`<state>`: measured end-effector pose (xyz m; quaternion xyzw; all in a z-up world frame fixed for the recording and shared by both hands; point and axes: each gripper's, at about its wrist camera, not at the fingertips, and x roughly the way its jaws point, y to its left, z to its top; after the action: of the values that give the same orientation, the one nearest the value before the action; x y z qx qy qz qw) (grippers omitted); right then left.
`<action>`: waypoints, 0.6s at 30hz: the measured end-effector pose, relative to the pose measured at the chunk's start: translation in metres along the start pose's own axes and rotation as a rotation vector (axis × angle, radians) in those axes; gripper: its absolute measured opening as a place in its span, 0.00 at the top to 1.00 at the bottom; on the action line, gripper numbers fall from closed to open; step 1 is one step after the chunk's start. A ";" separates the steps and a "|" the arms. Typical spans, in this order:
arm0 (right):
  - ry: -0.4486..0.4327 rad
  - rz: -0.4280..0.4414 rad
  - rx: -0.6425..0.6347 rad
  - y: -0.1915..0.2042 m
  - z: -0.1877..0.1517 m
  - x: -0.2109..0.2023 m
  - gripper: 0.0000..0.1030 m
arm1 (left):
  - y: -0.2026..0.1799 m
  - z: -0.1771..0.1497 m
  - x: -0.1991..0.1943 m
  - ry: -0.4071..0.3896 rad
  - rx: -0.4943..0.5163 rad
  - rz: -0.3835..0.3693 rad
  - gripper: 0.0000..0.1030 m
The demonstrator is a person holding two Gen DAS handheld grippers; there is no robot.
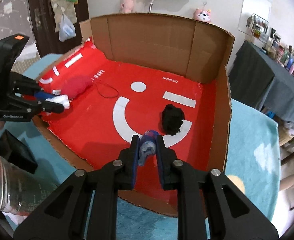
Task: Organize soft objects
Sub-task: 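Carry the white cloth and blue roll into the cardboard box with both tools, then open the right tool releasing the blue roll while the left tool releases the white cloth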
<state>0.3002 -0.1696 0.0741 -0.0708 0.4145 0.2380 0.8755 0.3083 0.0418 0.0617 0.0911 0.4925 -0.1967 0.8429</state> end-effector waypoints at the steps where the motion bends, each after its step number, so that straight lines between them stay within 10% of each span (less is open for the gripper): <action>1: 0.009 -0.009 -0.008 0.000 0.001 0.001 0.84 | 0.001 0.000 0.002 0.005 -0.004 0.006 0.82; 18: 0.153 -0.086 -0.069 0.007 -0.002 0.027 0.84 | 0.002 0.001 0.015 0.029 0.004 0.040 0.75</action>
<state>0.3106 -0.1548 0.0524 -0.1367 0.4683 0.2083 0.8477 0.3166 0.0396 0.0495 0.1057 0.5024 -0.1795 0.8392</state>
